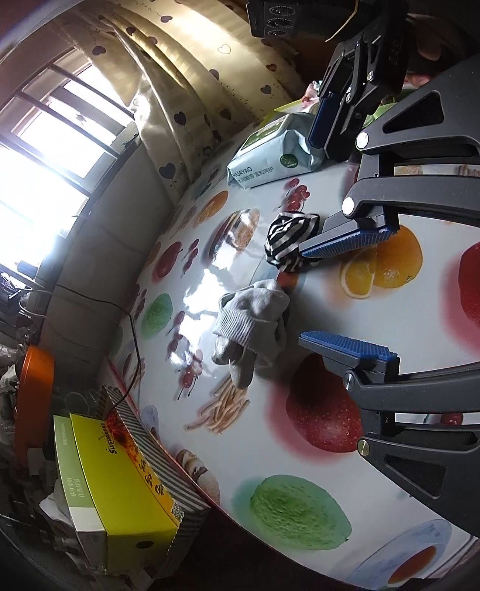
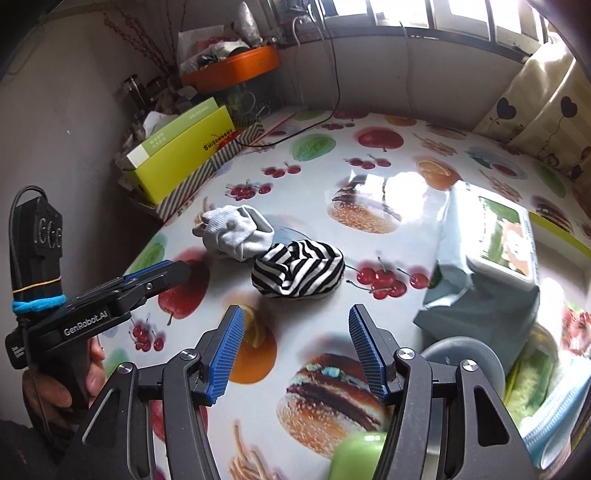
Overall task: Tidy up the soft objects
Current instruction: 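Grasp the grey sock with the left gripper while the right grasps the second striped sock, then lift and carry the grey sock and striped sock over the box, then lower the grey sock into the box and open the left gripper, then lower the striped sock into the box and open the right gripper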
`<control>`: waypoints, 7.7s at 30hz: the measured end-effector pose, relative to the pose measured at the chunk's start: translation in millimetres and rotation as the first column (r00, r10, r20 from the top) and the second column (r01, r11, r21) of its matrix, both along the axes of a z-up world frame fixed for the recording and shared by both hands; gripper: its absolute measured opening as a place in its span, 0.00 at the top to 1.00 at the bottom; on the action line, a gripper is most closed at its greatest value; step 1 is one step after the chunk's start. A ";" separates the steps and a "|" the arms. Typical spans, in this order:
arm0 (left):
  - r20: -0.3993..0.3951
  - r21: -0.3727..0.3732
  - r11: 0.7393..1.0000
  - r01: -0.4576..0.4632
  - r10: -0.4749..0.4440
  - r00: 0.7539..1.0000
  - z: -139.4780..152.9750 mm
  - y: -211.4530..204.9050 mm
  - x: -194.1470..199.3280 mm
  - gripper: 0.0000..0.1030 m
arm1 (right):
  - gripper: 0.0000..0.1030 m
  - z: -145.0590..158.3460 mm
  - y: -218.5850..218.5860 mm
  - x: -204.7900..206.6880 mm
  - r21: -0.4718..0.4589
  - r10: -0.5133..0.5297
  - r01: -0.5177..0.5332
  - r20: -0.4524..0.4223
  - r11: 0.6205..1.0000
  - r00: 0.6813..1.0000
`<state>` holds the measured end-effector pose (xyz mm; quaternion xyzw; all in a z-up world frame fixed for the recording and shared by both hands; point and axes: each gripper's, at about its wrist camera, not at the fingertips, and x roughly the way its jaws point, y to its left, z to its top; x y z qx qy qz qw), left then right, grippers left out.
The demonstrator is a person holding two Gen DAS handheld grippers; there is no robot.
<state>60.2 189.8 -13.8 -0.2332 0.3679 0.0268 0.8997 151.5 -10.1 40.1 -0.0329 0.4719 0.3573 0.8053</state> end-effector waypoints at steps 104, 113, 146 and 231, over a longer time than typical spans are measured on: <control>0.112 0.118 0.985 0.126 -0.139 0.984 45.8 -48.3 -21.7 0.71 | 0.85 35.9 -30.1 -43.9 0.030 0.024 -0.027 0.122 0.999 0.992; 0.146 0.147 0.967 0.206 -0.227 0.963 63.9 -86.0 -11.8 0.71 | 0.85 60.6 -74.5 -47.2 0.067 -0.065 0.054 0.180 0.996 0.982; 0.159 0.195 0.881 0.430 -0.461 0.873 88.5 -210.0 50.5 0.71 | 0.85 67.5 -229.2 -14.9 0.135 -0.375 0.353 0.205 0.926 0.904; 0.016 0.275 0.841 0.466 -0.488 0.873 63.6 -270.1 14.8 0.54 | 0.45 41.9 -229.7 -80.1 0.001 -0.392 0.399 0.188 0.917 0.900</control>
